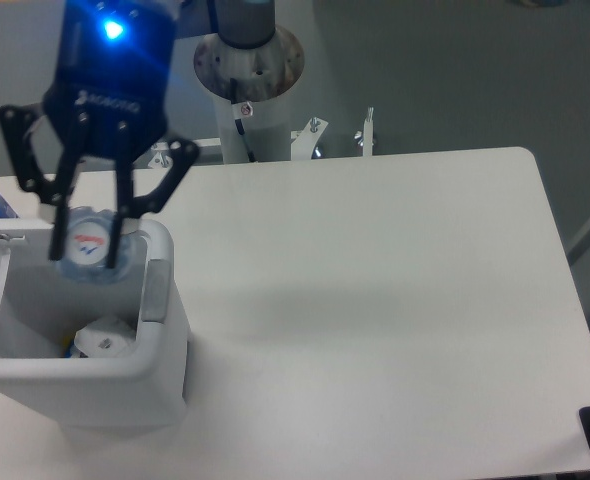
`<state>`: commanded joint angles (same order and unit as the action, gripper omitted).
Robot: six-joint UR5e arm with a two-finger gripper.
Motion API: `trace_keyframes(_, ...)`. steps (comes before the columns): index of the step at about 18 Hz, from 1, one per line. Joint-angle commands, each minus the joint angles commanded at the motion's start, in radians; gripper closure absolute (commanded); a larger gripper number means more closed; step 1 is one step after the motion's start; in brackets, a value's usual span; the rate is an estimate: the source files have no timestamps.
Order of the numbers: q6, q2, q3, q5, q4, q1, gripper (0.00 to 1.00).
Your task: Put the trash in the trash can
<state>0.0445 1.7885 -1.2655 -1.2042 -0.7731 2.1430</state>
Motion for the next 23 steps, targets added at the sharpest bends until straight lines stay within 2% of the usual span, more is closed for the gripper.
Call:
trace_keyframes(5,-0.002,0.028,-0.009,0.000,0.000,-0.025,0.61)
trace_keyframes(10,-0.005,0.041,-0.057,-0.002,0.000,-0.045,0.61)
trace_keyframes(11,-0.005,0.043,-0.064,-0.002,0.000,-0.045,0.58)
trace_keyframes(12,-0.006,0.042,-0.069,-0.002,0.000,-0.046,0.51)
trace_keyframes(13,-0.011,0.043,-0.069,-0.002,0.000,-0.046,0.36)
trace_keyframes(14,-0.021,0.043,-0.069,-0.003,0.000,-0.046,0.16)
trace_keyframes(15,-0.035,0.043,-0.069,-0.006,0.000,-0.046,0.02)
trace_keyframes(18,-0.049,0.037,-0.078,-0.008,0.000,-0.045,0.00)
trace_keyframes(20,-0.107,0.040,-0.089,-0.012,-0.003,-0.035,0.00)
trace_keyframes(23,-0.176,0.035,-0.109,-0.014,-0.005,0.044,0.00)
